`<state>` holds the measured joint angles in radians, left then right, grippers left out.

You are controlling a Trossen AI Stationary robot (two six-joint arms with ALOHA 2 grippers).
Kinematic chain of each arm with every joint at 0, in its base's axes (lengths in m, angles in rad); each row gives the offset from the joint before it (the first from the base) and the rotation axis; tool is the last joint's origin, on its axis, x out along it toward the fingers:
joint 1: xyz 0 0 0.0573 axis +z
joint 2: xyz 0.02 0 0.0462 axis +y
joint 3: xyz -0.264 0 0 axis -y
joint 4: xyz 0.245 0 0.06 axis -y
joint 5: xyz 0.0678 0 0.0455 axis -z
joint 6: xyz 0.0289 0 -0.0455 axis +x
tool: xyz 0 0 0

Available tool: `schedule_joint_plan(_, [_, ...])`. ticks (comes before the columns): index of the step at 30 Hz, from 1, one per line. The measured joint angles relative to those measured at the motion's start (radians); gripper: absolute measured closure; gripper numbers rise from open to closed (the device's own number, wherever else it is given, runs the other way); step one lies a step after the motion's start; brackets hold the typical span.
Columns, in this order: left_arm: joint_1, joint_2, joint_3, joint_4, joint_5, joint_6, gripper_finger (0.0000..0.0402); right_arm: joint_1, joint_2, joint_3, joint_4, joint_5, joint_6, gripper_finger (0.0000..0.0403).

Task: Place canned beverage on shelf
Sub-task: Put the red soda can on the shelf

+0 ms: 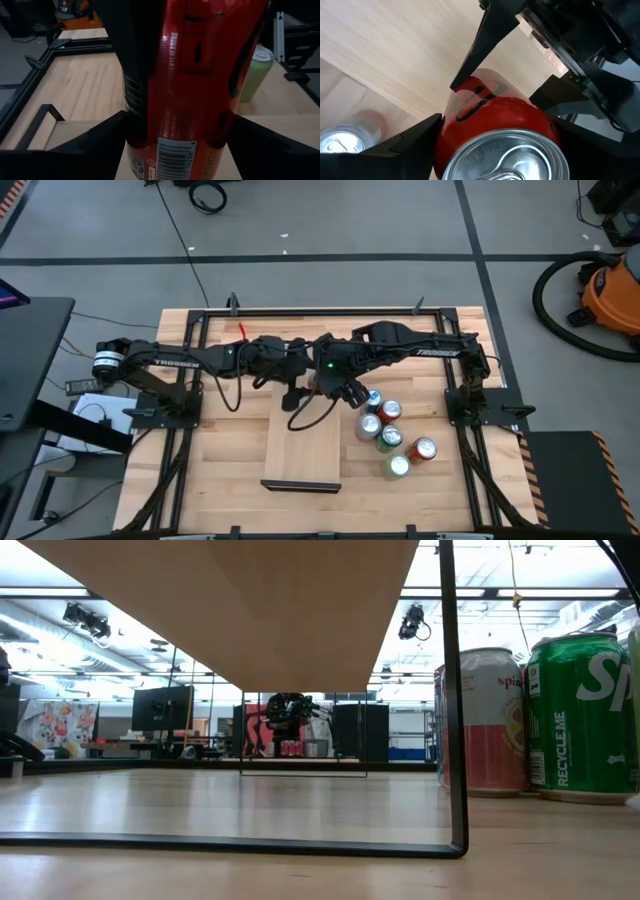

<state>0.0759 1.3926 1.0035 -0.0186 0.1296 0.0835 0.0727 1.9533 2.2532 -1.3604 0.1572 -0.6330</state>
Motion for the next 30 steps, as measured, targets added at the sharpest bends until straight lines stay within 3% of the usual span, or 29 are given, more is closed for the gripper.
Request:
schedule_joint_plan(12, [0.0, 0.002, -0.001, 0.007, -0.007, -0.008, 0.0094, 0.0, 0.0, 0.0, 0.034, 0.036, 0.06, 0.0007])
schedule_joint_plan(22, [0.006, 0.002, -0.001, 0.013, -0.014, -0.005, 0.0094, 0.006, -0.021, 0.0, 0.033, 0.066, 0.071, 0.0004])
schedule_joint_plan(30, [0.005, 0.002, -0.001, 0.005, -0.076, -0.005, 0.0094, 0.016, -0.065, 0.0, 0.048, 0.092, 0.1, 0.0004])
